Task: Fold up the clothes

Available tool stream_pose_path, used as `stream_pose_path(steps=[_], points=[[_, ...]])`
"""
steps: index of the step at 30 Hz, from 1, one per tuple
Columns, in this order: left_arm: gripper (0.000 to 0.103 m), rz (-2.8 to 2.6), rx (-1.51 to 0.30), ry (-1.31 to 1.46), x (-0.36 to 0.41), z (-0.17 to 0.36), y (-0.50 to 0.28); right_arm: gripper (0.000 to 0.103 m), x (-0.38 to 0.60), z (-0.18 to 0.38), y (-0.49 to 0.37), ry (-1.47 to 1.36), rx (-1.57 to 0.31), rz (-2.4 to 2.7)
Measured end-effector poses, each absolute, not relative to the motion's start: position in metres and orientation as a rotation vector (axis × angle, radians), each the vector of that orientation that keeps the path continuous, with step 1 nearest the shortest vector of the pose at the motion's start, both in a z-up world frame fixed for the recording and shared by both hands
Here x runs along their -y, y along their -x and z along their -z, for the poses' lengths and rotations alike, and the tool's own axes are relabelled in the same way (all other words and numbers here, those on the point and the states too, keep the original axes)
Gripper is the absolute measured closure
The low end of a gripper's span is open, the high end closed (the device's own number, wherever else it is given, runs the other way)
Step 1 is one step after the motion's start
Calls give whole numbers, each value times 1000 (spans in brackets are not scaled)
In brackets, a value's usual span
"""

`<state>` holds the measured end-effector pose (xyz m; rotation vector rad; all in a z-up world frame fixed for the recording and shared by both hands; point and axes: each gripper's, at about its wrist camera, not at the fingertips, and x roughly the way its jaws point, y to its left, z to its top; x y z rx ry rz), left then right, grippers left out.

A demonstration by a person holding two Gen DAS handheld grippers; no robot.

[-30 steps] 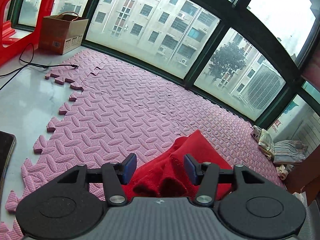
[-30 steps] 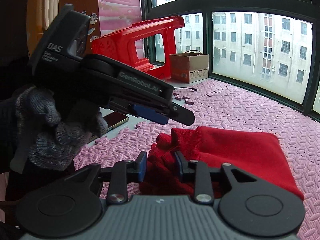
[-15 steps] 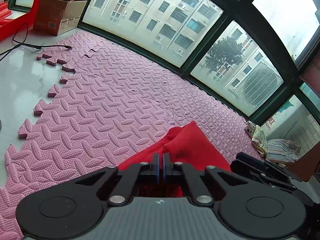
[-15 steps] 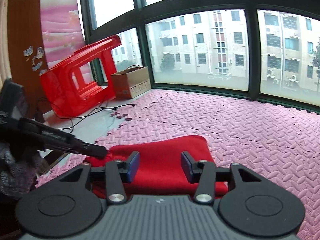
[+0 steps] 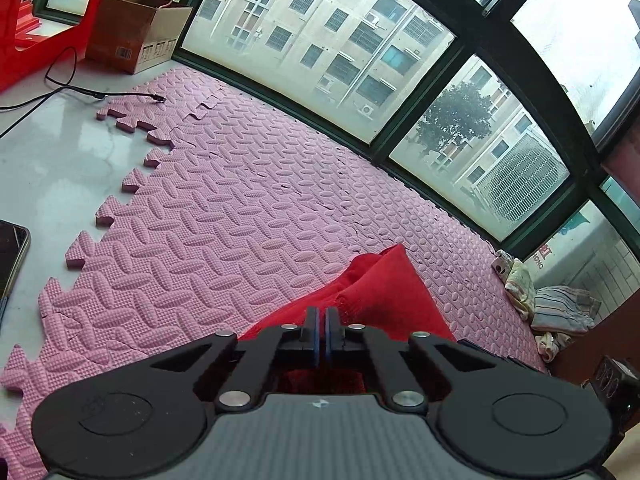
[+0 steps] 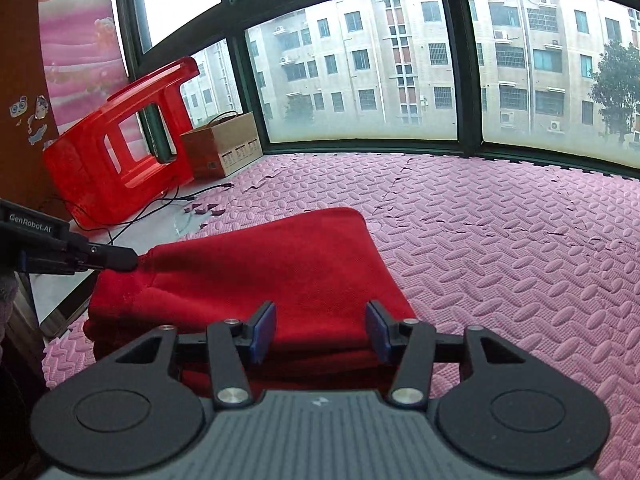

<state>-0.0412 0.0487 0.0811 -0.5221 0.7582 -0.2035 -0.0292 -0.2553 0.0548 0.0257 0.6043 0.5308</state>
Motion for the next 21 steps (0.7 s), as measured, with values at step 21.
stream_pose_path(steps=[21], points=[[98,183,-748,483,-45,-87,53,53,186,-65,63,78,-569,-763]])
